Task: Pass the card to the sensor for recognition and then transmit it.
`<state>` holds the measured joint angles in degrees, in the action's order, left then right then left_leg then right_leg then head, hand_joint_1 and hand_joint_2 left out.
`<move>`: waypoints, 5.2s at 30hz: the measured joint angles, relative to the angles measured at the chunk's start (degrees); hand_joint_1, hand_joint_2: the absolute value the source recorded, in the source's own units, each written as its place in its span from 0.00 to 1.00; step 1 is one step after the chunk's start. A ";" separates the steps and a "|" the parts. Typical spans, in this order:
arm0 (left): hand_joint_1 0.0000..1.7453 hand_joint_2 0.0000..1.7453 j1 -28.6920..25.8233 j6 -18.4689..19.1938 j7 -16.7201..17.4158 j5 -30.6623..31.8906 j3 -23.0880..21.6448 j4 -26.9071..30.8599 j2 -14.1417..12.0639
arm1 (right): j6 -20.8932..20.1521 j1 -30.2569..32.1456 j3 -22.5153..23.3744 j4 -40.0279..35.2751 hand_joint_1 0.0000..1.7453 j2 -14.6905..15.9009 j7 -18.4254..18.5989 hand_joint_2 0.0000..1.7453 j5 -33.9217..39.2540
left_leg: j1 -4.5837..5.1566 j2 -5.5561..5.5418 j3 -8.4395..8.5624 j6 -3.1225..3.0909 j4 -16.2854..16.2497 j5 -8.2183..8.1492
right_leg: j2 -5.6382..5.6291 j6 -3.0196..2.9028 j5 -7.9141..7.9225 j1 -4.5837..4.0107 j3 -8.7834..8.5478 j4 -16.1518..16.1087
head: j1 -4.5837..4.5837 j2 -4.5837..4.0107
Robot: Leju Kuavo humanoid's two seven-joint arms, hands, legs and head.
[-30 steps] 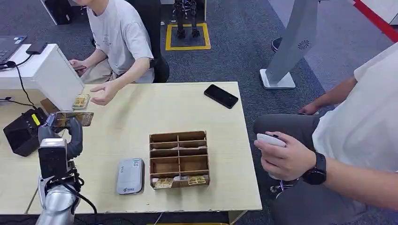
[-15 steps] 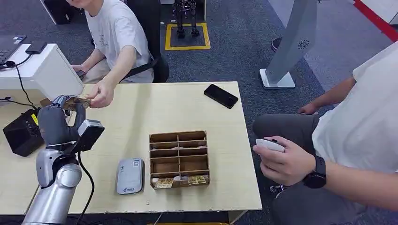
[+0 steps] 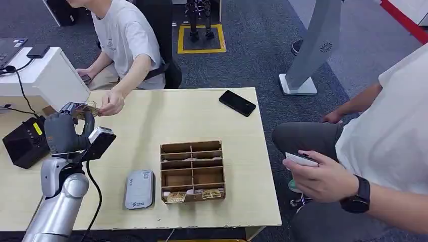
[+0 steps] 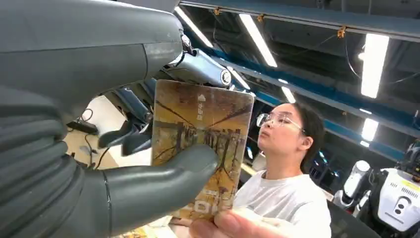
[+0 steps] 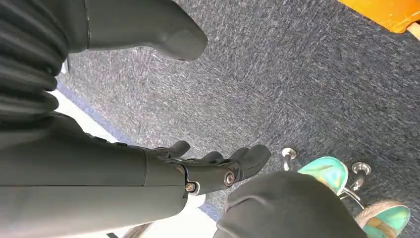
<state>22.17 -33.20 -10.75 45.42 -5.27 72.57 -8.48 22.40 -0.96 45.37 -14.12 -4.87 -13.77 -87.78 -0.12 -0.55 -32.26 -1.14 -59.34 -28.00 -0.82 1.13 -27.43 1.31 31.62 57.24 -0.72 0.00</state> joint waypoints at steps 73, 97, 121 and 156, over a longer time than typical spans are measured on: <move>0.00 1.00 -23.71 14.52 -9.74 11.48 -29.15 33.29 -17.64 | -5.66 3.93 2.10 -6.84 0.00 -0.59 -0.74 1.00 0.72 | 0.01 0.01 -0.28 0.02 0.01 0.00 | -0.04 0.00 0.01 0.00 0.29 -0.01 | 0.00 0.00; 0.00 1.00 -24.16 11.67 0.17 19.74 -33.66 22.82 -16.83 | -6.84 3.95 3.13 -9.40 0.00 -1.71 -0.55 1.00 -0.35 | 0.01 0.01 -0.28 0.02 0.01 0.01 | -0.04 0.01 0.02 0.01 0.28 -0.01 | 0.00 0.00; 0.00 1.00 -23.66 12.13 5.31 22.51 -33.57 18.49 -11.19 | -7.28 4.10 3.26 -10.38 0.00 -2.47 -0.33 1.00 -0.42 | 0.01 0.01 -0.28 0.02 0.01 0.01 | -0.04 0.01 0.02 0.01 0.29 -0.01 | 0.00 0.00; 0.00 1.00 -21.77 13.81 7.65 18.40 -27.63 14.40 -4.26 | -10.71 6.38 3.26 -17.09 0.00 -5.68 0.22 1.00 -0.42 | 0.02 0.01 -0.30 0.02 0.01 0.00 | -0.03 0.01 0.02 0.00 0.31 -0.02 | 0.00 0.00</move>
<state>0.40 -19.39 -3.10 63.82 -32.90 86.97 -12.74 11.69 5.42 48.63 -31.21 -10.56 -13.55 -88.19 -0.10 -0.54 -32.56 -1.13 -59.34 -27.99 -0.86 1.14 -27.41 1.32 31.93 57.23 -0.72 0.00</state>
